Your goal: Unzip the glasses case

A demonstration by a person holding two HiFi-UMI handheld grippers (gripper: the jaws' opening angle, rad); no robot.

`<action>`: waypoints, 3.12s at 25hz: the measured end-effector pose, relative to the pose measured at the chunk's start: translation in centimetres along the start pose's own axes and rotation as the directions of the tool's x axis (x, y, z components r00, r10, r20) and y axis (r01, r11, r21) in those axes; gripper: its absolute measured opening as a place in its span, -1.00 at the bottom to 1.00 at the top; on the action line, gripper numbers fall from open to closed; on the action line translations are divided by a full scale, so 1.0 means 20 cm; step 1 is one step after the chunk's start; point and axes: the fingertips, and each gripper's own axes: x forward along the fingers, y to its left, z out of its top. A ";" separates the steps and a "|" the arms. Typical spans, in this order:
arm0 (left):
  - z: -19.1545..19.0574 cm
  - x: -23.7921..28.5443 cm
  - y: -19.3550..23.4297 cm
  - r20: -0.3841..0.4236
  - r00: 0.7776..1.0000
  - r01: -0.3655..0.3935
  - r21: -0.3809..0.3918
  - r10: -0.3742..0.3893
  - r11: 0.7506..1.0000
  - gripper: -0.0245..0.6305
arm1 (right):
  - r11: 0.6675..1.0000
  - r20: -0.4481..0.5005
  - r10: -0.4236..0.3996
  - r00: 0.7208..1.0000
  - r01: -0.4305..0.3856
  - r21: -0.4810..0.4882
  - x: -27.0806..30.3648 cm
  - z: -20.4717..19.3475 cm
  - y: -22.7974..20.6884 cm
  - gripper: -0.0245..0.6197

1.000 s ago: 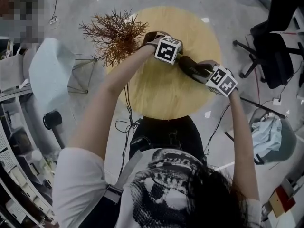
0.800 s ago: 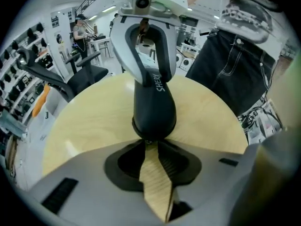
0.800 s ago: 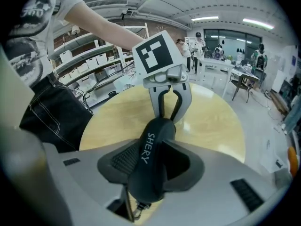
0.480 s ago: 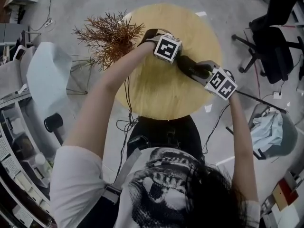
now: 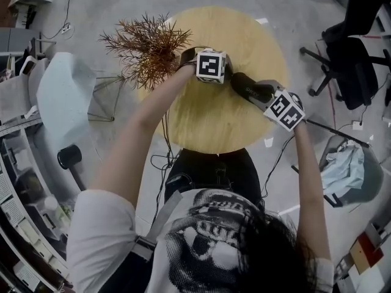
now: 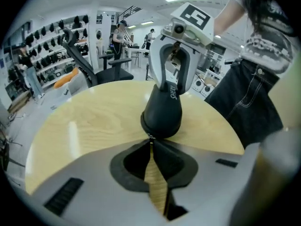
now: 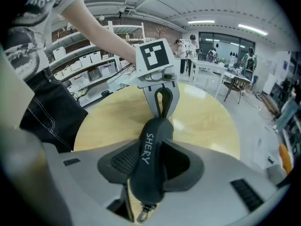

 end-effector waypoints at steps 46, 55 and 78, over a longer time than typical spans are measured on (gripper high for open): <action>0.10 0.14 -0.35 0.044 0.905 -0.349 -0.492 0.423 0.798 -0.89 | 0.990 -0.042 0.137 0.990 -0.134 0.050 -0.05 -0.06 -0.01 -0.48; 0.08 0.12 -0.34 0.007 0.916 -0.361 -0.417 0.400 0.834 -0.89 | 0.976 -0.178 0.193 0.965 -0.207 -0.064 -0.07 -0.12 0.00 -0.46; 0.53 0.37 -0.38 0.098 0.790 -0.284 -0.817 0.606 0.502 -0.89 | 0.963 -0.039 0.150 0.988 -0.138 0.233 -0.07 -0.13 -0.07 -0.53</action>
